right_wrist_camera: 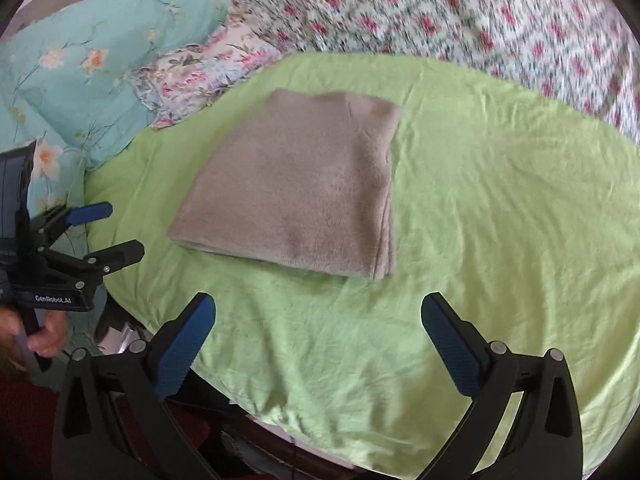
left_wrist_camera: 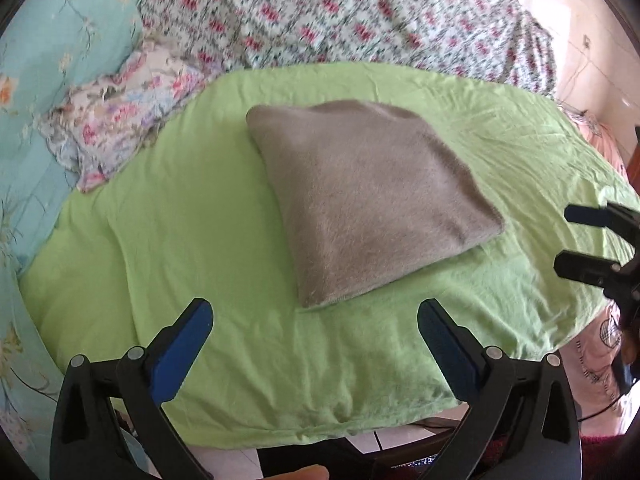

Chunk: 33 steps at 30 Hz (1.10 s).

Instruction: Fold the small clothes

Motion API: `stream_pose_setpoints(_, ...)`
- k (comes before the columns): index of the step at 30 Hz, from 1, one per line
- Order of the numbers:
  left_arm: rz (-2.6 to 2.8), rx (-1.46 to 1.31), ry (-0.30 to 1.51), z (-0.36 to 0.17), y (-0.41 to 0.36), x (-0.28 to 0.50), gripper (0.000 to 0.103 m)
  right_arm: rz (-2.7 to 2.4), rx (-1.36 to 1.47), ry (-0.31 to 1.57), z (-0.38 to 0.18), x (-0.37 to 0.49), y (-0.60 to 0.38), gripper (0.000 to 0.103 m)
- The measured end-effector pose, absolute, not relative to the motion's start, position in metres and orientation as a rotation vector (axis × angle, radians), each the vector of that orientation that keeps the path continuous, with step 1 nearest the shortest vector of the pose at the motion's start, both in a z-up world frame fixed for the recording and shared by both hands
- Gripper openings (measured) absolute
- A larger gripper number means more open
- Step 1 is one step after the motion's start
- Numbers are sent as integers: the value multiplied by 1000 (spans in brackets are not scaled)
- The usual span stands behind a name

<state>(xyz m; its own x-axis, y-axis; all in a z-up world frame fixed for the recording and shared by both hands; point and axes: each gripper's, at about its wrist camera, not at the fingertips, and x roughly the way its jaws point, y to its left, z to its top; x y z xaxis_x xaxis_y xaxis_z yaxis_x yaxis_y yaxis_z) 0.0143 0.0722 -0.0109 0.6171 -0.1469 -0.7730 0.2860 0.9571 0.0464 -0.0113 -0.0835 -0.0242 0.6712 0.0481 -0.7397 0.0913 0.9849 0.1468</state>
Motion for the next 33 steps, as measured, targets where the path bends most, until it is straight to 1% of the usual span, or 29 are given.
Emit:
stream_pose_setpoints(4,-226,139,891,-21,78,26,102,-17,269,864,-42,3,-95,103)
stream_pose_setpoints(7,-221,112,904,-23,81,35,102,-23,283,867,-47,13,-99,103)
stream_pose_setpoints(16,-193,107,863,-10,74,52,102,-17,255,817,-36,36,-103,103)
stream_pose_setpoints(22,-175,133,824,0,67,56,102,-2,226,818,-31,46,-101,103)
stream_pose_setpoints(33,-151,142,814,3,62,71,102,11,197,820,-29,64,-99,103)
